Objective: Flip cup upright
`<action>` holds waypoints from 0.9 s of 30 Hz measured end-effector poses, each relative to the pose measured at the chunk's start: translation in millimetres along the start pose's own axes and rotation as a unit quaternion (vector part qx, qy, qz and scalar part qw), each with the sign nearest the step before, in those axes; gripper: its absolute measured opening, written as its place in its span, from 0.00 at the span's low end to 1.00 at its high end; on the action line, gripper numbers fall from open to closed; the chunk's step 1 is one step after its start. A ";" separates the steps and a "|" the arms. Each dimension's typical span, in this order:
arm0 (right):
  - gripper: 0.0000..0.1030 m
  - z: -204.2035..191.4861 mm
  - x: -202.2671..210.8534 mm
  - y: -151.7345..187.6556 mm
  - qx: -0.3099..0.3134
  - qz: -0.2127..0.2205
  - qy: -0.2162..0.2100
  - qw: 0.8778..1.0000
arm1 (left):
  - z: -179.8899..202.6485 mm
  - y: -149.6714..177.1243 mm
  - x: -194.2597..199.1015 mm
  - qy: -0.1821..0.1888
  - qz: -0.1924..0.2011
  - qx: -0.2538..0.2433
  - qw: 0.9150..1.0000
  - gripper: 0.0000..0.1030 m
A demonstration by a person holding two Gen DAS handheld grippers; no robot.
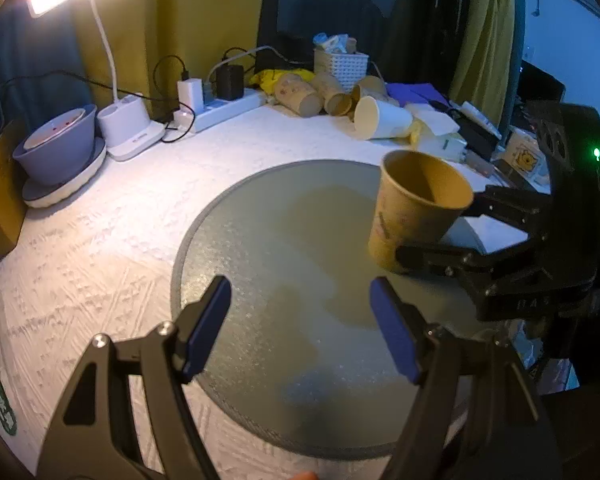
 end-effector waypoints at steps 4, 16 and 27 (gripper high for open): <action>0.76 -8.8 5.5 6.8 -0.001 -0.001 0.003 1.000 | 4.1 4.3 7.1 0.005 0.005 -0.002 1.000 0.71; 0.76 -28.3 28.5 26.9 -0.006 0.011 0.022 1.000 | 12.7 22.7 36.7 0.017 0.026 -0.005 1.000 0.74; 0.76 -47.4 49.0 48.6 -0.013 0.032 0.029 0.999 | 22.6 34.7 61.5 0.025 0.040 -0.006 0.999 0.81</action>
Point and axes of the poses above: each gripper's, at about its wrist camera, not at the fingertips, and x roughly against the way its jaws point, z to its right, y to its underside, the point moved 5 cm from there along -x, roughly the way its jaws point, and after that the axes turned 14 degrees about -y, right-handed, at the moved point
